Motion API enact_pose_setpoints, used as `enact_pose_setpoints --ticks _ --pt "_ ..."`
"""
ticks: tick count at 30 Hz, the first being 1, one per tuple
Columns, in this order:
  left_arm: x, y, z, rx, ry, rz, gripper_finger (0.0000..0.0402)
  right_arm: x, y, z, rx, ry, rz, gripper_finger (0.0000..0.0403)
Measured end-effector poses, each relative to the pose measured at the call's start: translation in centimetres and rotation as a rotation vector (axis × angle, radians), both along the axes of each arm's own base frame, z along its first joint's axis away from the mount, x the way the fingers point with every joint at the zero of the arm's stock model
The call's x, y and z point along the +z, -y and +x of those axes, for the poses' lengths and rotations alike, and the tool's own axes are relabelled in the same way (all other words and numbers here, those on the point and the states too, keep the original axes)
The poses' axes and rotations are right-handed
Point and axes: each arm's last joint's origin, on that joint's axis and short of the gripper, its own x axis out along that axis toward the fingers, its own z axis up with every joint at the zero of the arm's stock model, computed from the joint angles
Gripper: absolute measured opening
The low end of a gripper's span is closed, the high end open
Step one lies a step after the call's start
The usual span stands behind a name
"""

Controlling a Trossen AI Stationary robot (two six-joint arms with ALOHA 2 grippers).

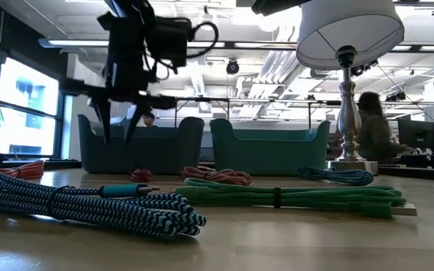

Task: Pick & Place USB Port
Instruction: Put the pink usb cable into the green bin

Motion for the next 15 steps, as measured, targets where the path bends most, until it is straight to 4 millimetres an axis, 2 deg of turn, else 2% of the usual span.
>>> enact_pose_setpoints --ticks 8,15 --pt "-0.4 -0.5 1.5 -0.061 0.105 0.091 0.0124 -0.2 -0.7 -0.6 -0.011 -0.005 0.025 0.0154" --pt "-0.4 -0.4 1.5 -0.078 0.104 0.082 0.0124 -0.2 -0.6 -0.6 -0.025 -0.005 0.042 0.0154"
